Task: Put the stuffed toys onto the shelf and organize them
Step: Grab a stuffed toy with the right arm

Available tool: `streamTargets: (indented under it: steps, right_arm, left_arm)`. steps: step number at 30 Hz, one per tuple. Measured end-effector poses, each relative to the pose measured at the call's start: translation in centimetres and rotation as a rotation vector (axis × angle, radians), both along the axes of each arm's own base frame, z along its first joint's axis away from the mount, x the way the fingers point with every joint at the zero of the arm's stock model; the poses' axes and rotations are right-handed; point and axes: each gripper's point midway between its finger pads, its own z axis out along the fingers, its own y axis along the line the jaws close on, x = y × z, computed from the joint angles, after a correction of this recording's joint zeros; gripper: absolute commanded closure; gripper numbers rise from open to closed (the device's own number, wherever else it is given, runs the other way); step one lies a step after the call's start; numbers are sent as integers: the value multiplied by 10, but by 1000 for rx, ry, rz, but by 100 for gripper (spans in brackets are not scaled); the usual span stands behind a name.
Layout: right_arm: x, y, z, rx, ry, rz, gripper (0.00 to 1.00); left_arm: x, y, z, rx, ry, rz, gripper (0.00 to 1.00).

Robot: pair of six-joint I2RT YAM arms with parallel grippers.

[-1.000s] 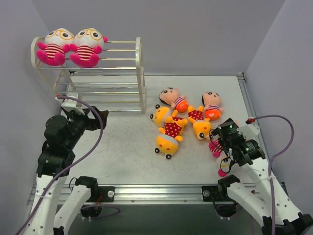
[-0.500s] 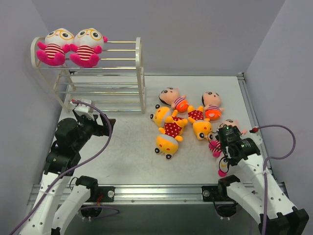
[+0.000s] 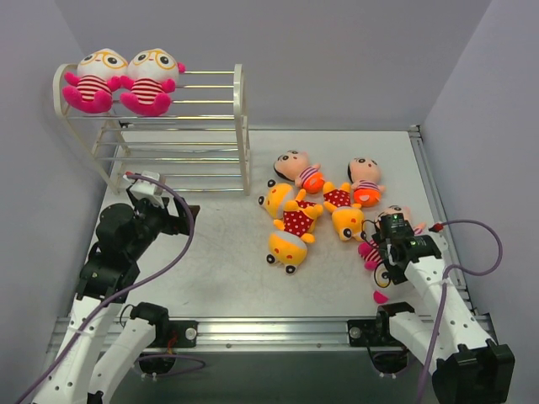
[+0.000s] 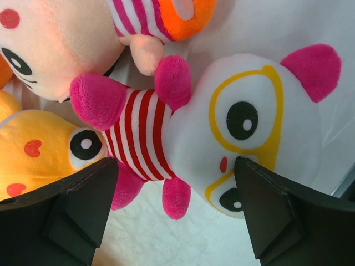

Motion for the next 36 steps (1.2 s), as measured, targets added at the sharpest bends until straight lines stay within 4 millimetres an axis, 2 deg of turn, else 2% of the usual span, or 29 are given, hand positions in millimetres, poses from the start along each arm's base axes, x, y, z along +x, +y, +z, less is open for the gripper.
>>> streamTargets:
  steps: [4,7,10,11,13,14,16,17,20,22,28,36]
  right_arm:
    - [7,7,-5,31,-14,18,14]
    - [7,10,-15,45,0,25,19]
    - [7,11,-20,52,6,30,28]
    - [7,11,-20,54,6,28,36]
    - [8,11,-21,55,9,32,45]
    - [8,11,-21,55,10,33,56]
    - [8,12,-22,58,14,36,66]
    - [8,12,-22,58,14,38,76]
    - [9,13,-21,63,9,41,93]
    - [9,14,-20,66,4,44,100]
    - [11,14,-5,60,-17,79,100]
    - [22,12,41,-2,-105,199,100]
  left_arm:
    - [1,0,-4,3,11,1,6]
    - [2,0,-7,5,18,1,6]
    - [2,0,-8,7,22,2,6]
    - [2,0,-8,7,22,2,6]
    - [2,0,-9,7,23,2,6]
    - [2,0,-9,7,23,2,6]
    - [2,0,-9,7,23,2,6]
    - [2,0,-9,7,23,2,6]
    - [2,0,-9,7,24,2,6]
    - [2,0,-9,7,23,2,6]
    - [2,0,-9,7,22,1,6]
    - [2,-2,-10,5,27,-9,6]
